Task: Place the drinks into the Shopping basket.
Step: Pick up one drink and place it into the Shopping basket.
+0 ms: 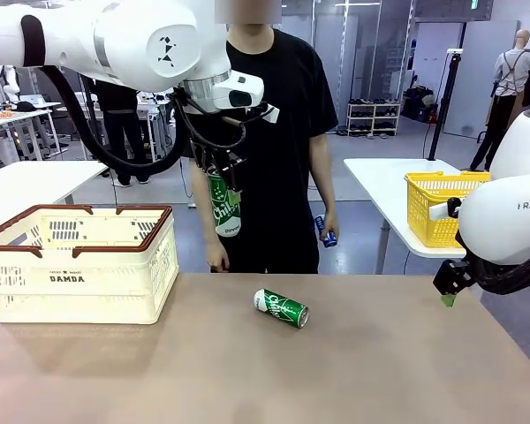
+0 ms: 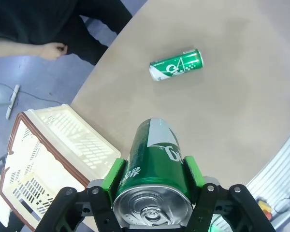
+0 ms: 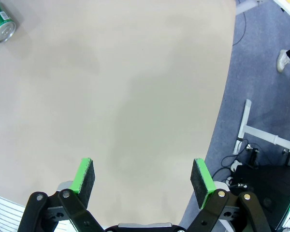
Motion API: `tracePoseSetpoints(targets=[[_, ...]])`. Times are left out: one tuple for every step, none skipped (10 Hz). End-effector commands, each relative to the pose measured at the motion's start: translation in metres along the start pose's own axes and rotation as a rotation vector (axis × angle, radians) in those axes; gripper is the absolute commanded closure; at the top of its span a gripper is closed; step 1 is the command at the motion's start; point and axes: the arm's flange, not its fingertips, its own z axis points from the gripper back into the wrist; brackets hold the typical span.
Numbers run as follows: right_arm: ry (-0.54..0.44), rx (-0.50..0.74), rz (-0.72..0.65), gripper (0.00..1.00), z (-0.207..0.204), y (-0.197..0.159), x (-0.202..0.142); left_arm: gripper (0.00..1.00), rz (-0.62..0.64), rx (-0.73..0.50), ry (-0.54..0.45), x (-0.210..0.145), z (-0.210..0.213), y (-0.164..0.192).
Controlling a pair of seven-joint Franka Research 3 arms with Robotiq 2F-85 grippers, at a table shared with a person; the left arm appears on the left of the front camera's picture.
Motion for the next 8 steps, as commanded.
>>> tracePoseSetpoints(targets=[[0.002,0.0,0.012,0.0,0.001,-0.002,0.0,0.4,0.001,0.0,0.0,0.0,0.0,0.001],[0.002,0.0,0.012,0.0,0.001,-0.002,0.0,0.4,0.072,0.035,-0.003,-0.001,-0.003,0.021],[0.002,0.0,0.012,0.0,0.001,-0.002,0.0,0.4,0.147,0.017,0.016,-0.003,-0.004,0.044],[0.002,0.0,0.012,0.0,0.001,-0.002,0.0,0.4,0.231,-0.008,0.024,-0.011,-0.005,0.068],[0.002,0.0,0.012,0.0,0.001,-0.002,0.0,0.4,0.294,-0.028,0.009,-0.021,-0.007,0.091],[0.002,0.0,0.012,0.0,0.001,-0.002,0.0,0.4,0.367,-0.009,-0.009,-0.036,-0.008,0.116],[0.002,0.0,0.012,0.0,0.001,-0.002,0.0,0.4,0.442,0.027,0.002,-0.055,-0.01,0.142],[0.002,0.0,0.012,0.0,0.001,-0.002,0.0,0.4,0.553,0.042,0.001,-0.079,-0.014,0.172]])
